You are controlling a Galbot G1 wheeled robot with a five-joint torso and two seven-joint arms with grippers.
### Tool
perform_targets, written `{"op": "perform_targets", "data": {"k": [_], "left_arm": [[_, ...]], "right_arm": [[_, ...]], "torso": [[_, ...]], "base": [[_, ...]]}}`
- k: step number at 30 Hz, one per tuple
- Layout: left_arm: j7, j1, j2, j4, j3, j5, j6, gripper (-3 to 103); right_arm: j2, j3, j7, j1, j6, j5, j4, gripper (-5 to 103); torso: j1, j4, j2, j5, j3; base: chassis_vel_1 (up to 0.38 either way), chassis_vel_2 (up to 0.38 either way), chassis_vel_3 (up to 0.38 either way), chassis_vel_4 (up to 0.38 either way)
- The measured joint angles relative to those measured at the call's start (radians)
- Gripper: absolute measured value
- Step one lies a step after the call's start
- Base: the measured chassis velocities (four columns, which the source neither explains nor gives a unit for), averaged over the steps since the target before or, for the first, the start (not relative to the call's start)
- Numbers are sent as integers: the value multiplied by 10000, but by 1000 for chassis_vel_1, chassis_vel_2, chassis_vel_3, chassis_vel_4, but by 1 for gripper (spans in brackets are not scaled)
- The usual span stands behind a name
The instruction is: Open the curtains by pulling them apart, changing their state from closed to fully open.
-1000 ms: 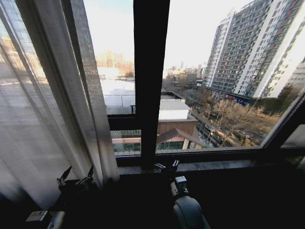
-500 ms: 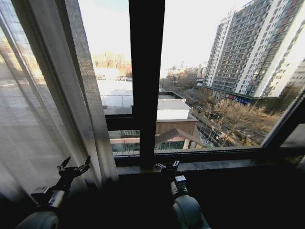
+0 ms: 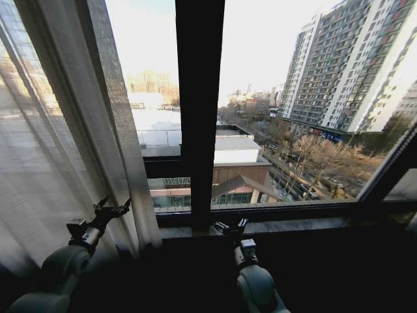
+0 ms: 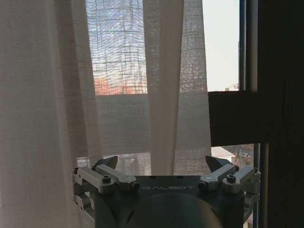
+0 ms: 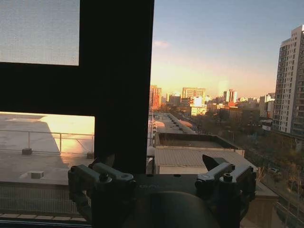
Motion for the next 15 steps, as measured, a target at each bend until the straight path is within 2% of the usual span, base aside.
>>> {"op": "perform_targets", "data": {"k": [6,7,10,12,13,15], "left_arm": [[-29,-622,-107,261,703,1,169,100],[-169,-777,-164,335,848,6,256,103],[-461,-1122,-245,583,1134,-29,384,90],[-484,-1209,-245,673,1203,-33,387,90],[-491,-1314,-240,779,1287,-39,388,80],[-490,-1377,-233,842,1332,-43,388,80]], "right_arm": [[-75,145,26,-1,12,136,63,100],[-100,178,29,-6,19,169,83,100],[-134,249,38,-9,42,198,111,100],[-139,262,42,-5,44,203,114,100],[-141,271,45,6,45,208,117,100],[-142,273,46,17,45,211,118,100]], "torso": [[0,1,0,0,0],[0,2,0,0,0],[0,1,1,0,0],[0,2,0,1,-1],[0,2,0,0,0],[0,2,0,1,-1]], "base": [[0,0,0,0],[0,0,0,0],[0,0,0,0],[0,0,0,0],[0,0,0,0],[0,0,0,0]]}}
